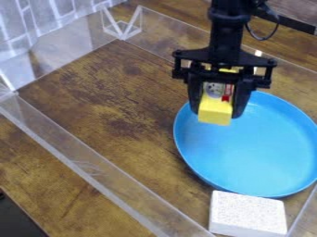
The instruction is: Put the yellow block in the blue tray
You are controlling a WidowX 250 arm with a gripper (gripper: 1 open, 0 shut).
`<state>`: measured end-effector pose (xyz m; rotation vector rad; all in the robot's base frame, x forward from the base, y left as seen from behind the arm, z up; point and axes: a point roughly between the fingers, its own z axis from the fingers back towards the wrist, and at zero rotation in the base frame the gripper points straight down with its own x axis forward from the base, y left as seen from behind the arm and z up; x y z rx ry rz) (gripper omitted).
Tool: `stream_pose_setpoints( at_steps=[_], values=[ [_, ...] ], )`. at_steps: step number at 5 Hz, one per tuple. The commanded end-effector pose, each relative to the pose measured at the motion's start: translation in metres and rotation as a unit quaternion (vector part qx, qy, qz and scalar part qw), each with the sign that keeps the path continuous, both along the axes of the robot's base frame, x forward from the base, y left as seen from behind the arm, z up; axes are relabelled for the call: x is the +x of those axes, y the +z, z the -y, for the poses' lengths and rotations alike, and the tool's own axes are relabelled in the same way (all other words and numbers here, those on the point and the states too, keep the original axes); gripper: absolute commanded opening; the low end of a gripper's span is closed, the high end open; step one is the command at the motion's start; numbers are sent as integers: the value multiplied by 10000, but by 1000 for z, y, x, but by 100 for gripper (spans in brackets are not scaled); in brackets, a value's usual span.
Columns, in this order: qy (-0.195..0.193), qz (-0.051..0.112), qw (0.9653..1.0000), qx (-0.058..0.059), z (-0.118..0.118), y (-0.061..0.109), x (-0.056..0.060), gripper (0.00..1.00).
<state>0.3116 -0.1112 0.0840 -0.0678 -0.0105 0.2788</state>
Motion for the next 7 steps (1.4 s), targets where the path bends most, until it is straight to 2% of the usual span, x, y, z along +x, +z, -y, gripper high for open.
stream_pose_setpoints(
  at_steps=[1,3,4,5,6,7],
  values=[
    [-94,422,9990,-141,4,37,-3,0],
    [-776,388,9961,-153,3,14,-11,0],
    [-889,378,9953,-99,13,4,-12,0],
    [-980,365,9945,-47,24,-7,-13,0],
    [-875,380,9954,2,16,-15,-14,0],
    [-756,437,9962,46,17,-10,-7,0]
  ],
)
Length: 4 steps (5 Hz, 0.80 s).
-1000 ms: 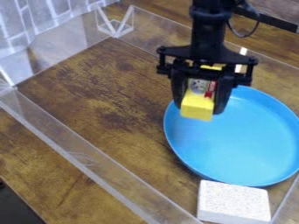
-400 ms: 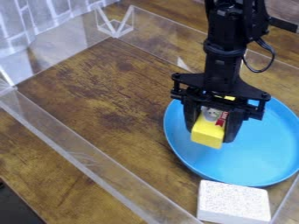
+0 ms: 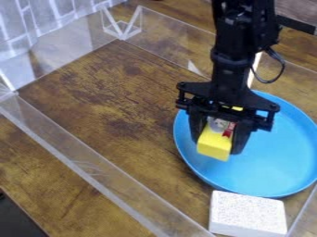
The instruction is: Put the yellow block in the blue tray
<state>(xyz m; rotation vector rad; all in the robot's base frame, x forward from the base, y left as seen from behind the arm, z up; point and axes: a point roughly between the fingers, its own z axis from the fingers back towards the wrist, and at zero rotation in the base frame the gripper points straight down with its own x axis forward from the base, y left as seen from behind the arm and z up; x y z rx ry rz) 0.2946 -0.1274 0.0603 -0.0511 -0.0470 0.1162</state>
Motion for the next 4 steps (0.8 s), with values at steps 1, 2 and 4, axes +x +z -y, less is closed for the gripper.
stream_pose_setpoints(
  at_steps=[1,2,4],
  values=[
    [120,299,9995,-48,2,18,17,100],
    [277,256,9993,-22,5,12,23,100],
    [503,277,9983,22,0,5,39,100]
  ],
)
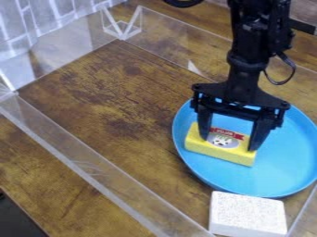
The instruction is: Put the yellow block in the blue tray
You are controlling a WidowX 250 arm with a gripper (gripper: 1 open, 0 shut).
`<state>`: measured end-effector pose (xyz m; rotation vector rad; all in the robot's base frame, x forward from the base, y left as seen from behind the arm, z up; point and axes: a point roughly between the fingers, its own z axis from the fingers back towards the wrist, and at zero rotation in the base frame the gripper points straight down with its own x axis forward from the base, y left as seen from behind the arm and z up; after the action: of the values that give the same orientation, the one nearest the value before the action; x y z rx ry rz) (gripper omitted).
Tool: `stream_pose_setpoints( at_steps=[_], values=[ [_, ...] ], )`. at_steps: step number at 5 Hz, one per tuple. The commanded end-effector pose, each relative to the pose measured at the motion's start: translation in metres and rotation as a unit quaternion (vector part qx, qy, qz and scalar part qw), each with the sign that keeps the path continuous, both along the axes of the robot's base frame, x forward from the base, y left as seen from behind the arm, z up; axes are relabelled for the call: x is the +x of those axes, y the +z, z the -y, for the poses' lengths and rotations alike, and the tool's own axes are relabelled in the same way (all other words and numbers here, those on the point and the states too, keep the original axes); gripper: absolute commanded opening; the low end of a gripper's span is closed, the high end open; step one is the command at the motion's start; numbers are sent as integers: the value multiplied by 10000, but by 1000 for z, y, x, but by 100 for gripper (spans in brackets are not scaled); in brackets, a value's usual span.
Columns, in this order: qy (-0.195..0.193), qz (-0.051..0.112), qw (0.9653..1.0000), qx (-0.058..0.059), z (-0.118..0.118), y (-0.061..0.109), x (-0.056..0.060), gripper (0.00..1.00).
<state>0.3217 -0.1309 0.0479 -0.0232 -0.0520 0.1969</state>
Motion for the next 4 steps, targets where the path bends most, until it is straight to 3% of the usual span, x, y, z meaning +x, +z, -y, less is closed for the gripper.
stream_pose_setpoints(
  at_steps=[1,2,3,4],
  values=[
    [401,248,9989,-63,-11,17,24,100],
    [698,220,9973,-29,-20,17,33,100],
    [776,182,9968,-21,-17,17,23,100],
    [926,182,9955,-42,-14,24,27,100]
  ],
)
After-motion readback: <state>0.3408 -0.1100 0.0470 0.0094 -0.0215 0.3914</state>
